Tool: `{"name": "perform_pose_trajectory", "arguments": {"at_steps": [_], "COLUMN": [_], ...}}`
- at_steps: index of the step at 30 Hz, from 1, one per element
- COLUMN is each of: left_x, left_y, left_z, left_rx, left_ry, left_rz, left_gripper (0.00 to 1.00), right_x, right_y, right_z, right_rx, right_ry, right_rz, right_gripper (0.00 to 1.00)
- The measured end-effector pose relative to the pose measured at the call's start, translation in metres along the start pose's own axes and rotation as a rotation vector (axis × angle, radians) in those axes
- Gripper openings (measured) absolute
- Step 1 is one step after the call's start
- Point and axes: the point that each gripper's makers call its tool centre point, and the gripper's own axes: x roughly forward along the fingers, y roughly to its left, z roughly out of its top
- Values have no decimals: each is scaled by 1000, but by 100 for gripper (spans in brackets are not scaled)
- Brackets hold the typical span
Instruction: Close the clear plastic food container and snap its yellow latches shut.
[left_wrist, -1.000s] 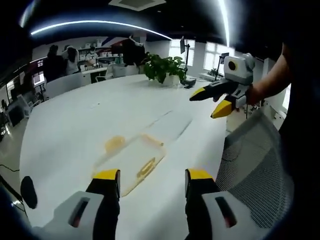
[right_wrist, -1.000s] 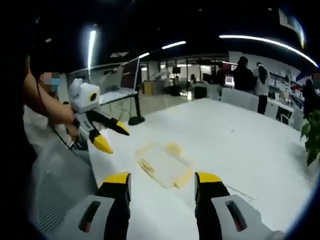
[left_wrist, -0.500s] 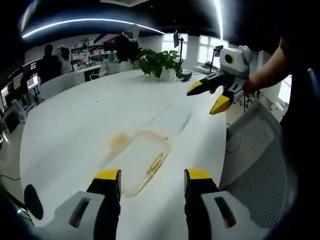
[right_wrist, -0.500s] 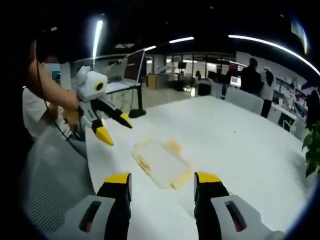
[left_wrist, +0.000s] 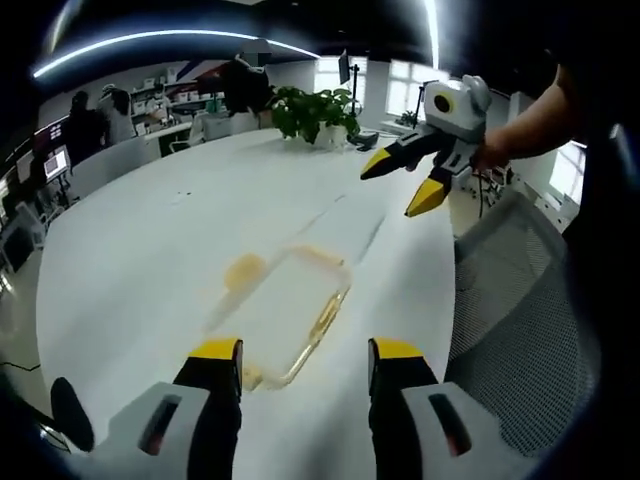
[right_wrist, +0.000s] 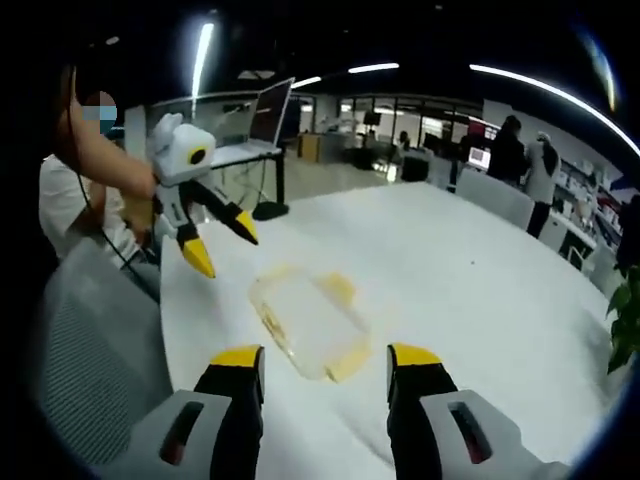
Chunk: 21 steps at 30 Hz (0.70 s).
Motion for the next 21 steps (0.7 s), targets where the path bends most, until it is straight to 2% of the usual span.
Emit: {"name": "perform_pose_trajectory", "arguments": {"at_steps": [7, 21], "left_x": [1, 6], "left_y": [5, 21], "left_z": [-4, -14], "left_rx": [32, 90], "left_ry": [24, 84], "left_rz": [-16, -40], "left_gripper": [48, 48], "right_x": [8, 22], "right_y": [-3, -1], "right_z": [-5, -17], "right_rx": [-31, -93], "right_ry": [31, 108], "right_rz": [5, 61], "right_gripper": [50, 51]}}
